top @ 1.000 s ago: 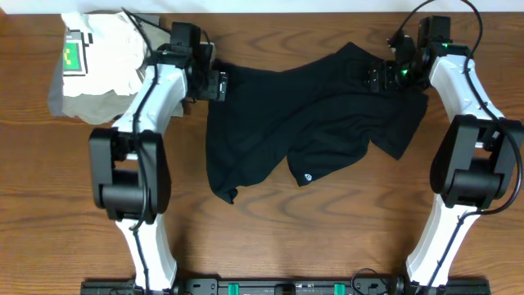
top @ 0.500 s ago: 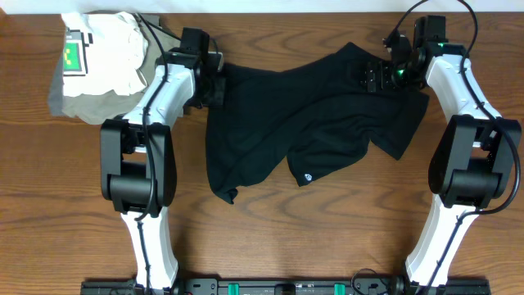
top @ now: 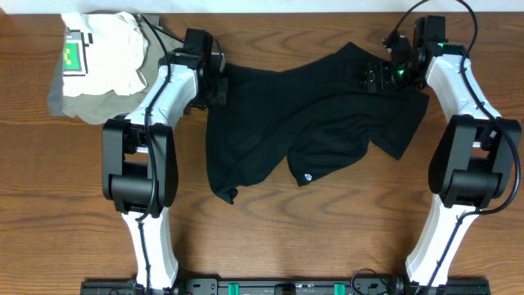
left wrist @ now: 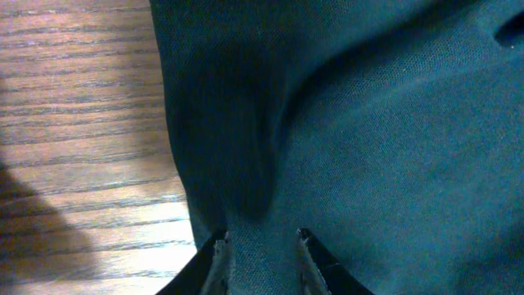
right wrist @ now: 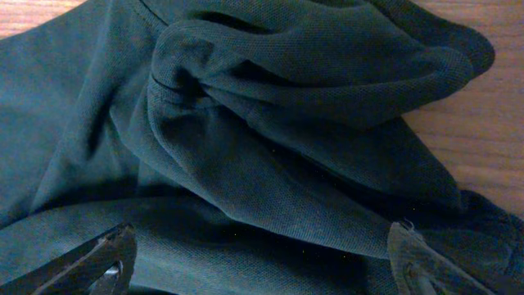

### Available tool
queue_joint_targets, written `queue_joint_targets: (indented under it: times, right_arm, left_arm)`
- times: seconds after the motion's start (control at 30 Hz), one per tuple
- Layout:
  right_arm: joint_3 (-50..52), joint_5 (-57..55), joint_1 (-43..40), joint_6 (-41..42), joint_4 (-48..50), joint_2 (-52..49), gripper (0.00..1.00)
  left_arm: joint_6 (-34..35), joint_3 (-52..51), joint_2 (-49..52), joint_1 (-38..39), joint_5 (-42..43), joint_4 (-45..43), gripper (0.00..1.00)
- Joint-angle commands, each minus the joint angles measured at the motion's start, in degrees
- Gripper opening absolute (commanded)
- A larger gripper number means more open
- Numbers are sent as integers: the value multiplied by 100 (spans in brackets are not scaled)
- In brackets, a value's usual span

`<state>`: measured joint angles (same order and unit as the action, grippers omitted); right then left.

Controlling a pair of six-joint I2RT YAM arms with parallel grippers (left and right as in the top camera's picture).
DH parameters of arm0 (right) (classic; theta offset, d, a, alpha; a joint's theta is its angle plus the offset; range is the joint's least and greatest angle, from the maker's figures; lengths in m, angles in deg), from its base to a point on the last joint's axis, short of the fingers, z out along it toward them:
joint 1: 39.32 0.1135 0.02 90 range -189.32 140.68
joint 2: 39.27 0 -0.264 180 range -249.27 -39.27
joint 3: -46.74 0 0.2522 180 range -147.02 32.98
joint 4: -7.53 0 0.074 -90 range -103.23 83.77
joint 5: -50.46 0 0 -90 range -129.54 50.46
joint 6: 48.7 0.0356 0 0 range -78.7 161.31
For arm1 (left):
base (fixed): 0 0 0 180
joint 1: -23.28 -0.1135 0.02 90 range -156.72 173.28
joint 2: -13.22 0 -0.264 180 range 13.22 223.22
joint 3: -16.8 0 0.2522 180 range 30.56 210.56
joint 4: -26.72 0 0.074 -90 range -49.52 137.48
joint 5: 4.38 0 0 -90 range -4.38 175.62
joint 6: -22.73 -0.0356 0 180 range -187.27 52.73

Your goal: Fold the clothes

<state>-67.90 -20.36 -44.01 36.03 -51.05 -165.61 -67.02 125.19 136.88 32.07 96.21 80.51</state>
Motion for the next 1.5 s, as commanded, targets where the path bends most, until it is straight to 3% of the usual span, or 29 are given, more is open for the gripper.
queue_joint_targets:
  times: [0.0, 0.03, 0.17, 0.33, 0.6, 0.73, 1.0, 1.3, 1.33, 1.4, 1.47]
  right_arm:
    - [-63, 76, 57, -103, -17, 219, 96]
    - [-63, 74, 59, -105, -22, 216, 96]
    - [-63, 74, 59, -105, -31, 219, 97]
    - [-63, 74, 59, -103, -26, 219, 98]
    - [-63, 74, 59, -105, -24, 219, 98]
    - [-63, 74, 59, -105, -26, 216, 98]
    - [-63, 74, 59, -122, -28, 219, 98]
    - [-63, 72, 59, -122, -87, 216, 99]
    - [-63, 72, 59, -122, -85, 216, 99]
    - [-63, 76, 59, -120, -85, 216, 98]
    - [-63, 76, 59, -120, -92, 216, 99]
  left_arm:
    - [94, -57, 92, -20, 35, -7, 27]
    - [94, -57, 111, -20, 33, -7, 28]
    - [101, -57, 186, -48, -157, -11, 48]
    - [138, -57, 356, -57, -354, -42, 49]
    - [319, -55, 511, -57, -354, 59, 6]
    - [702, -24, 487, -4, -352, 184, 6]
    - [717, 420, 435, 780, -476, 697, 6]
    - [568, 621, 398, 2288, -1919, 1252, 6]
    - [496, 621, 398, 2402, -2048, 1283, 9]
    - [452, 623, 396, 2592, -2367, 1287, 40]
    - [457, 627, 387, 2645, -2627, 1283, 55]
